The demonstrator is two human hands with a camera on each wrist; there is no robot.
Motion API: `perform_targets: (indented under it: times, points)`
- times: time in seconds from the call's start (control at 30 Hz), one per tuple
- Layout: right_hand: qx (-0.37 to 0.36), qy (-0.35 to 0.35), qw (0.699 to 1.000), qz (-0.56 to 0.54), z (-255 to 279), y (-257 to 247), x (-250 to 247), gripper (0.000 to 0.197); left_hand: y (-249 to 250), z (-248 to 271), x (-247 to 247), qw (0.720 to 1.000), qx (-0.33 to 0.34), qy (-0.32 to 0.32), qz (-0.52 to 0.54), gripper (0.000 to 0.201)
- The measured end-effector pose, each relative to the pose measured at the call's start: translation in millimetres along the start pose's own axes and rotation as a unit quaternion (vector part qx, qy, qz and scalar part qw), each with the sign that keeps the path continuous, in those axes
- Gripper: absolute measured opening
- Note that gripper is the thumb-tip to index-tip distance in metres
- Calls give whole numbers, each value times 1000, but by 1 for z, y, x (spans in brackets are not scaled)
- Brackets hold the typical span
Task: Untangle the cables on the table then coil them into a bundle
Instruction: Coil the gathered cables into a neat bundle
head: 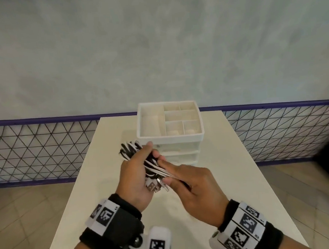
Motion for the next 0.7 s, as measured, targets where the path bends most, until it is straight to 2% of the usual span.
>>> perform_targets:
  times: [0.07,0.13,0.2,0.27,0.33,0.43,0.5,0.57,0.7]
  points:
    - [108,-2,987,-116,1,5,-10,27,11,0,-4,997,-8,-42,60,28]
    - [183,-81,969,-143,-3,9,-22,15,16,0,-10,997,-9,-61,41,33]
    - [200,-166,955,-139,-6,14,-33,19,16,2,-15,997,-24,-75,-21,36]
    - [191,-214,948,-137,-13,17,-43,18,17,2,-19,987,-32,-94,-126,38]
    - [167,-262,946,-95,-19,17,-48,15,18,5,-19,950,-30,-130,-283,38]
    - [120,-333,935,12,-25,12,-42,11,17,14,-10,843,-20,-212,-493,28]
    - [83,-346,932,64,-26,9,-34,13,9,18,-4,812,-38,-270,-516,6]
    - [62,-332,938,75,-24,8,-30,23,-1,18,-6,805,-54,-296,-512,18]
    - [89,-250,964,13,-24,11,-34,16,-9,16,-12,817,-34,-238,-524,12]
Point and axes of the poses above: each hand's wrist, its own z-axis away from the middle knuckle, its own x-axis out of the palm, y = z × x, the point moved 1 cm from there along -z, towards the middle knuckle, and after that the axes turned 1 degree about z, right-handed, at the moved point
